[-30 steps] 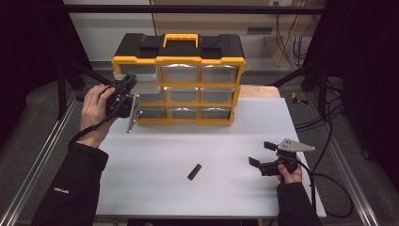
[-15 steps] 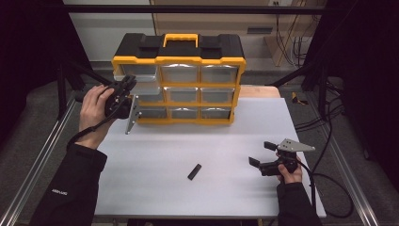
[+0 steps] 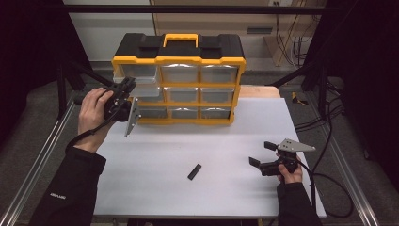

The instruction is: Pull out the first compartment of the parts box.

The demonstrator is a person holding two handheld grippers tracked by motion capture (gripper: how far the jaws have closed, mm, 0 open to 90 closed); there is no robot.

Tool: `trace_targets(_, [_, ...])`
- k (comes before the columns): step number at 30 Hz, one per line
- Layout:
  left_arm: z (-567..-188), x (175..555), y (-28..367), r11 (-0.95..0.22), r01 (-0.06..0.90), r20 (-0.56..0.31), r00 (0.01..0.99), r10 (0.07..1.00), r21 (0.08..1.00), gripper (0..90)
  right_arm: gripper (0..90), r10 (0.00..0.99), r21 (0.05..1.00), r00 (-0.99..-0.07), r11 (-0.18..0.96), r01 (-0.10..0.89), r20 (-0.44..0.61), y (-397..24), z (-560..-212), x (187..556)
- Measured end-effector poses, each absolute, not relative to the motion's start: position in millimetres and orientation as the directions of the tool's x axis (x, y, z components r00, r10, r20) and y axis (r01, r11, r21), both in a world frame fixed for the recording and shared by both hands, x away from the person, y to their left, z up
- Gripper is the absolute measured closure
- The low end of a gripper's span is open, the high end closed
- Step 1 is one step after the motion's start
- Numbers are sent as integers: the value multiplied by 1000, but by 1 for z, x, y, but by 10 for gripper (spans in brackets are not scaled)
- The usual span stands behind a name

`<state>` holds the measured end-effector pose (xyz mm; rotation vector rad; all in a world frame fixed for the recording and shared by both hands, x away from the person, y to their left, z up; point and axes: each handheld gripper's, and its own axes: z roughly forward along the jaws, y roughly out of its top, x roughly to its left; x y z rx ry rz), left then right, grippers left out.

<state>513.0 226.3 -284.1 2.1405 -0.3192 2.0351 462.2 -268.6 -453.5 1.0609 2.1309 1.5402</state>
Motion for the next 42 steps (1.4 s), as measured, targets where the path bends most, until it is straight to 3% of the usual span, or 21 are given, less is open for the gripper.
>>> trace_targets(42, [-285, 494, 227, -959, -281, 998, 44, -41, -27, 782, 22, 714, 909, -680, 155, 386, 167, -268, -454, 462])
